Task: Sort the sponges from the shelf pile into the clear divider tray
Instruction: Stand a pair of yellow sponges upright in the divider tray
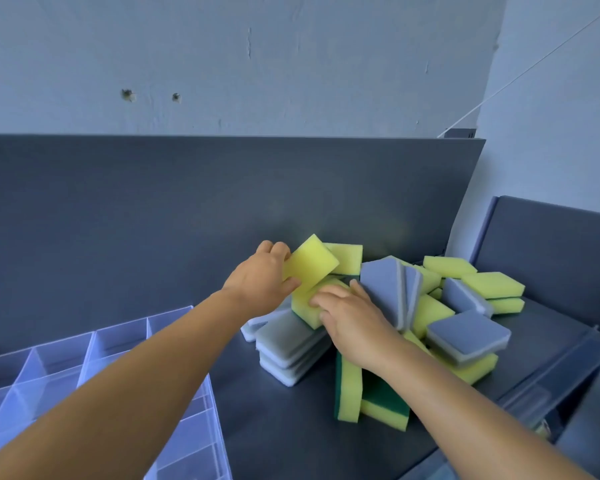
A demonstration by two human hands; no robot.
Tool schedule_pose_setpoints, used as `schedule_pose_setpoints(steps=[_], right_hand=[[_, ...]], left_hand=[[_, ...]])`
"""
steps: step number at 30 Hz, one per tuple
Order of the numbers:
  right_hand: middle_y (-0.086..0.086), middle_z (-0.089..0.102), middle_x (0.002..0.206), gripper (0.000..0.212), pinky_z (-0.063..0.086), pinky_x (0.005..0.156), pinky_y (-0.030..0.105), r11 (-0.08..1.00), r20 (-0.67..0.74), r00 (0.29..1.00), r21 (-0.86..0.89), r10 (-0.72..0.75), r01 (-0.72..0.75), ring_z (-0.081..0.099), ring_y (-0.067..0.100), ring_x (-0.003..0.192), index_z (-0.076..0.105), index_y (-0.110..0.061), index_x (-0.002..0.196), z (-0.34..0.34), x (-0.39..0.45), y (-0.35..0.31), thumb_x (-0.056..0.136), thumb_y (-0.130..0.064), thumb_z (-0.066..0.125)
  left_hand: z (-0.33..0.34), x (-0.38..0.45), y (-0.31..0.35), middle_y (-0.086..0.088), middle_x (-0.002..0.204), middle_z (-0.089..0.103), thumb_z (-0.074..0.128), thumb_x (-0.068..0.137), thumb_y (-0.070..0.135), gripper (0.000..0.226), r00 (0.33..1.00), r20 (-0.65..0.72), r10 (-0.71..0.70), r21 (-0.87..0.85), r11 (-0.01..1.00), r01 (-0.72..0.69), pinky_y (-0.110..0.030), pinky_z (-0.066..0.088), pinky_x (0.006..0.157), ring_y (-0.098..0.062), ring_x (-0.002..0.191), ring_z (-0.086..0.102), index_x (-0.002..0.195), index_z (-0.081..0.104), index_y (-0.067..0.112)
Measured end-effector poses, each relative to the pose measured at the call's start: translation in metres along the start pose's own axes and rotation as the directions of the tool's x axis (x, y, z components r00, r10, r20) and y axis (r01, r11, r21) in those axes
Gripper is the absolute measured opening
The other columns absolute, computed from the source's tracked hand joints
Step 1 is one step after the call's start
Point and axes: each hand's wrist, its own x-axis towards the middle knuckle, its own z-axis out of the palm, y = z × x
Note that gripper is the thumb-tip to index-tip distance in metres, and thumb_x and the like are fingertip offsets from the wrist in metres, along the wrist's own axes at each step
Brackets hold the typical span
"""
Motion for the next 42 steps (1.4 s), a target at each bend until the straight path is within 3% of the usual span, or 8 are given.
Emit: schedule_pose_setpoints(steps=[4,9,15,21,28,32,39,42], right_hand=[[-0.007,0.047,0.127,0.024,0.04,0.096,0.038,0.991,-0.037,0.999,0.135,0.022,-0.016,0.04,0.024,0.115,0.059,-0.024,0.111,0.001,0.001,-0.008,0.097,-0.026,0.04],[-0.004,0.047,0.123,0.015,0.039,0.088,0.029,0.98,-0.065,0.995,0.187,0.081,-0.067,0.047,0.022,0.112,0.058,-0.022,0.098,-0.001,0.003,-0.02,0.09,-0.034,0.056],[0.003,0.036,0.141,0.071,0.034,0.107,0.036,0.965,0.039,0.972,0.114,0.232,-0.235,0.033,0.024,0.131,0.035,-0.018,0.139,0.0,0.002,-0.03,0.08,-0.043,0.067],[-0.002,0.044,0.137,0.047,0.043,0.097,0.034,0.987,0.022,0.987,0.03,0.159,-0.16,0.048,0.023,0.119,0.048,-0.02,0.128,-0.003,-0.005,-0.039,0.085,-0.033,0.063],[0.009,0.062,0.1,0.015,0.053,0.073,0.041,0.987,-0.119,0.98,0.004,0.157,-0.158,0.062,0.029,0.085,0.063,0.0,0.088,-0.002,-0.008,-0.043,0.086,-0.006,0.049],[-0.001,0.057,0.113,0.011,0.044,0.069,0.031,0.995,-0.273,0.962,0.105,0.023,0.006,0.052,0.018,0.08,0.06,-0.005,0.083,-0.006,-0.018,-0.046,0.089,-0.009,0.052],[-0.008,0.039,0.143,0.016,0.042,0.089,0.031,0.97,-0.054,0.999,0.242,0.0,0.013,0.055,0.009,0.087,0.057,-0.019,0.075,-0.006,-0.026,-0.051,0.087,-0.029,0.059],[-0.002,0.047,0.129,0.012,0.044,0.086,0.032,0.967,-0.05,0.997,0.252,0.063,-0.049,0.055,0.017,0.099,0.054,-0.018,0.095,-0.006,-0.021,-0.052,0.09,-0.029,0.055]], left_hand=[[-0.006,-0.009,-0.014,-0.002,0.096,0.053,0.058,0.091,0.031,0.031,0.996,-0.055,-0.075,-0.11,0.992,0.069,-0.031,0.04,0.068,-0.022,0.08,0.05,0.111,0.044,0.012],[-0.015,-0.028,-0.034,-0.003,0.079,0.051,0.061,0.086,0.023,0.065,0.995,0.009,-0.096,-0.178,0.979,0.096,-0.036,0.046,0.069,-0.024,0.076,0.054,0.142,0.027,0.023],[-0.018,-0.054,-0.044,-0.006,0.095,0.049,0.06,0.084,0.015,0.067,0.997,0.042,-0.07,-0.195,0.978,0.077,-0.035,0.049,0.077,-0.028,0.09,0.057,0.142,0.031,0.032],[-0.015,-0.063,-0.042,-0.009,0.108,0.049,0.055,0.087,0.01,0.075,0.996,0.056,-0.072,-0.195,0.977,0.082,-0.032,0.048,0.078,-0.025,0.087,0.053,0.149,0.018,0.032],[-0.013,-0.075,-0.042,-0.009,0.118,0.048,0.055,0.088,0.015,0.044,0.991,0.044,-0.128,-0.143,0.981,0.133,-0.027,0.04,0.075,-0.024,0.089,0.052,0.131,0.047,0.015],[-0.023,-0.079,-0.042,-0.01,0.107,0.054,0.056,0.087,0.012,0.035,0.98,-0.027,-0.197,-0.188,0.964,0.188,-0.031,0.043,0.071,-0.025,0.088,0.053,0.121,0.05,0.007],[-0.031,-0.097,-0.044,-0.002,0.075,0.05,0.056,0.087,0.008,0.077,0.971,0.191,-0.145,-0.257,0.947,0.192,-0.029,0.045,0.057,-0.018,0.064,0.05,0.148,0.017,0.034],[-0.028,-0.099,-0.04,-0.012,0.104,0.06,0.055,0.084,0.007,0.072,0.968,0.208,-0.14,-0.215,0.959,0.185,-0.033,0.048,0.063,-0.021,0.07,0.052,0.143,0.024,0.034]])
